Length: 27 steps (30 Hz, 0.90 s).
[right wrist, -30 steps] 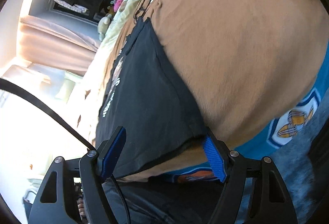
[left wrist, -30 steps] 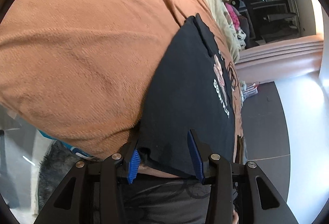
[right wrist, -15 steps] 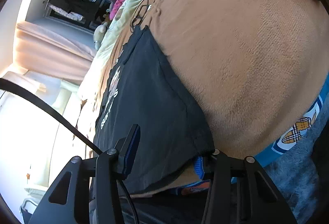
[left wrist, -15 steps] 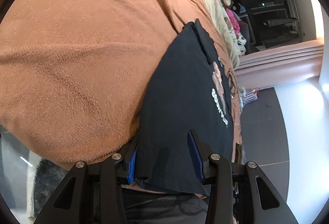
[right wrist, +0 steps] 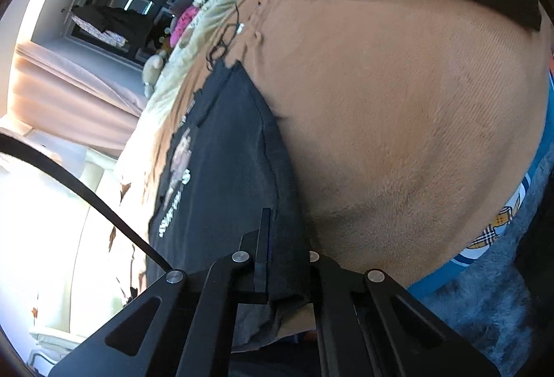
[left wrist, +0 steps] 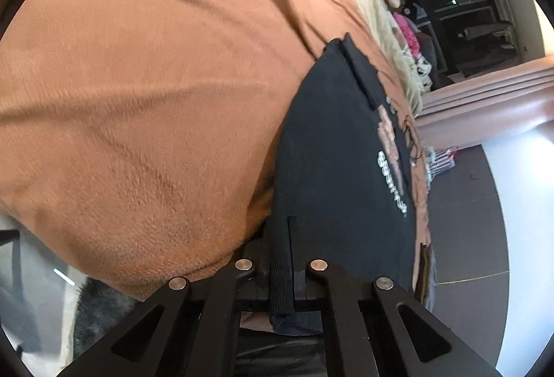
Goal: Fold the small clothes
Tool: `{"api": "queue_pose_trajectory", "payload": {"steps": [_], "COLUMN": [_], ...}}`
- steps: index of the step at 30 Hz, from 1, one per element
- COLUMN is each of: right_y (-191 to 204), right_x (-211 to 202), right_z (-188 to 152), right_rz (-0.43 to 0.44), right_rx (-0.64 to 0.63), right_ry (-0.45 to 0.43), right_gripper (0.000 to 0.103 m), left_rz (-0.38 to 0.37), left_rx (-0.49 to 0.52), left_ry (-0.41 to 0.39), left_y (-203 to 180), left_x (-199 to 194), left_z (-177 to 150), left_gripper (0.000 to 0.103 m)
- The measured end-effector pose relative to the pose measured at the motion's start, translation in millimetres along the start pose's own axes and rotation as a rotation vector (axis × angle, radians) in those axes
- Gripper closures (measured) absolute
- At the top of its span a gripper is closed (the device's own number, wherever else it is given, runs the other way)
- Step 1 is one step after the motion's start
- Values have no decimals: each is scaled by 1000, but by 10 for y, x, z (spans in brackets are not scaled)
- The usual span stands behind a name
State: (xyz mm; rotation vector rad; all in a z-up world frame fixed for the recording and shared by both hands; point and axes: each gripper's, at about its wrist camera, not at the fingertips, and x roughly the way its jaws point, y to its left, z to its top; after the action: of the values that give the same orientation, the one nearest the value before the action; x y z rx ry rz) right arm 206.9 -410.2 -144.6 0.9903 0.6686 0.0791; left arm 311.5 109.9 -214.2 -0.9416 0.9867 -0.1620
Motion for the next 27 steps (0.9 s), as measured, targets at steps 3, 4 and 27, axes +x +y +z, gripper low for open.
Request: {"api": "queue_pose_trajectory", "payload": {"steps": [3, 4, 27], "right_y": [99, 183, 403], "right_x": [-77, -134, -672], "right_z": [-31, -46, -218], "right_rz": [25, 43, 219], "right_rx": [-20, -38, -91], "right_ry": [-26, -43, -98], "right_gripper": [103, 103, 103], "left_rz": [-39, -56, -241], "left_rx": [13, 17, 70], "left_ry": [-13, -20, -168], "left_y": [-79, -107, -490], "left_x": [-71, -104, -1247], "left_z": [44, 59, 151], "left_gripper": [99, 99, 100]}}
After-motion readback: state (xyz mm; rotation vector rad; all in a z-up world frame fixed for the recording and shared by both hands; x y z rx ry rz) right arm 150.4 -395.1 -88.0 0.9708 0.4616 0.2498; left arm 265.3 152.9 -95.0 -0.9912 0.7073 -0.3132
